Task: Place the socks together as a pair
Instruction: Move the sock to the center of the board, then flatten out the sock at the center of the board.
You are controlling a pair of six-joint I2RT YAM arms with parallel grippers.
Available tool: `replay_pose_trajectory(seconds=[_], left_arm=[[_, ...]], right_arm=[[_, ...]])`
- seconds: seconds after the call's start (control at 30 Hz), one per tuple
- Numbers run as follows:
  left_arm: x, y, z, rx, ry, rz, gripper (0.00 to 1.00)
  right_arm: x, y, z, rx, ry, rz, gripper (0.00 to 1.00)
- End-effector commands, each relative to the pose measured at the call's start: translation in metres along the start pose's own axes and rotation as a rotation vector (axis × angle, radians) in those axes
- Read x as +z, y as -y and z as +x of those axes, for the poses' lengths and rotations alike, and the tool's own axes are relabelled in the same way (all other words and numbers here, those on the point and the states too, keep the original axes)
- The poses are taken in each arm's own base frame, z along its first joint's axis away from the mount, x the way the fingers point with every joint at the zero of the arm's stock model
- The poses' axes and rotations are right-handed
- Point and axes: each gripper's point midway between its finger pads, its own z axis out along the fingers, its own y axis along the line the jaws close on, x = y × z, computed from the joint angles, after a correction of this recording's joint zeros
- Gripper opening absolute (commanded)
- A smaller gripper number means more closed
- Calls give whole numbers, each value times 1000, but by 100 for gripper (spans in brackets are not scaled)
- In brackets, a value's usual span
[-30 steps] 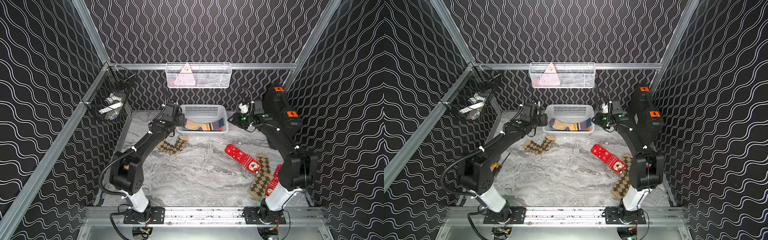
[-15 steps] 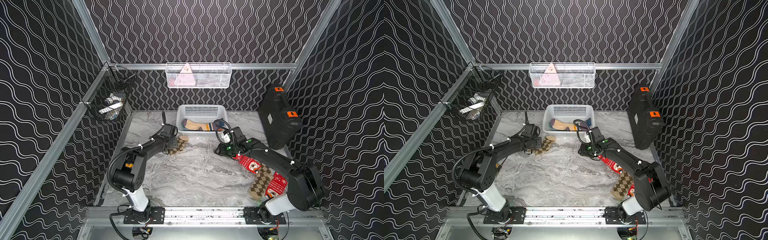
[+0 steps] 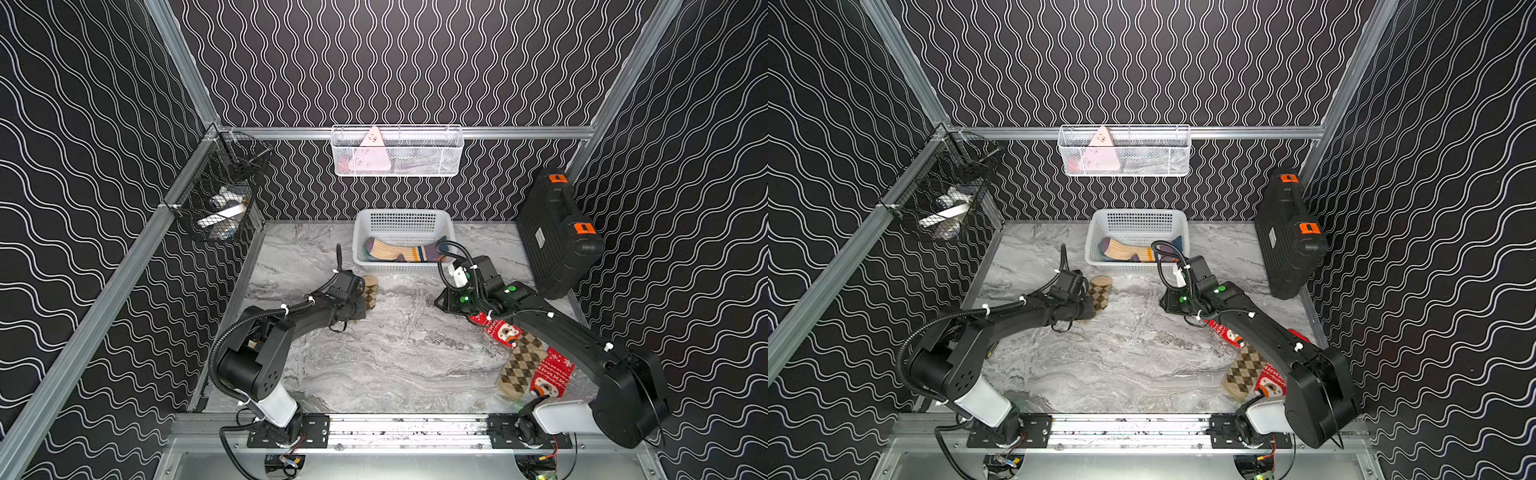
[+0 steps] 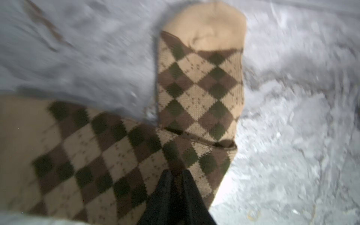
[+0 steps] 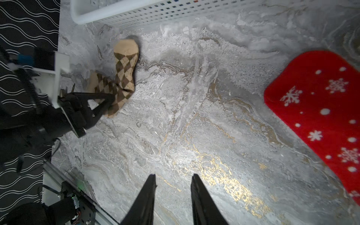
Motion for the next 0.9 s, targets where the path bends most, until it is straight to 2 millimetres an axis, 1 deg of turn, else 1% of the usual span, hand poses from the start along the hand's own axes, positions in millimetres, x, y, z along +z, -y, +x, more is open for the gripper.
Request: replay_pose_trajectory(seconds=[0.0, 0.03, 0.1, 0.17, 0.2, 0.23, 0.27, 0.3, 0.37, 0.43, 0.47, 0.5, 0.53, 0.57, 0.63, 0.7, 0.8, 0.87], left_arm=[[-2, 27, 14, 2, 0, 71, 21], [-3, 35, 21, 8, -3, 92, 22], [-7, 62, 39, 50, -5, 139, 26], [-13, 87, 55, 79, -4, 198, 27], [-19, 101, 61, 92, 5, 236, 29], [-26, 113, 64, 103, 19, 267, 33], [-37, 125, 65, 121, 41, 294, 41], [-52, 133, 61, 137, 74, 303, 49], [-82, 135, 46, 150, 153, 290, 60], [-115, 124, 28, 138, 234, 260, 66], [-131, 114, 17, 132, 283, 223, 68], [-145, 101, 10, 131, 326, 177, 71], [-154, 87, 4, 124, 358, 132, 75], [-160, 69, -1, 104, 386, 76, 81], [-160, 37, -6, 47, 401, 18, 88], [-147, 6, -2, -47, 384, 25, 89], [-125, -30, 12, -194, 364, 67, 89], [-111, -46, 21, -268, 352, 85, 89]], right_arm=[[-9, 3, 6, -1, -1, 15, 34], [-11, 5, 7, -2, -3, 22, 34], [-14, 7, 11, -6, -6, 34, 34], [-16, 10, 13, -10, -9, 43, 34], [-16, 12, 15, -12, -12, 46, 34], [-16, 12, 16, -10, -11, 47, 34], [-15, 13, 18, -9, -14, 48, 34], [-14, 13, 18, -8, -17, 46, 34], [-13, 11, 17, -8, -15, 39, 35], [-8, 5, 15, -19, -12, 38, 35], [-3, -1, 14, -31, -17, 41, 35], [3, -9, 14, -44, -23, 34, 36], [8, -17, 14, -58, -28, 27, 36], [16, -27, 14, -72, -31, 23, 36], [33, -47, 16, -105, -42, 14, 36], [54, -73, 17, -145, -49, -1, 36], [86, -106, 27, -206, -76, -6, 37], [106, -123, 35, -239, -90, -6, 38]])
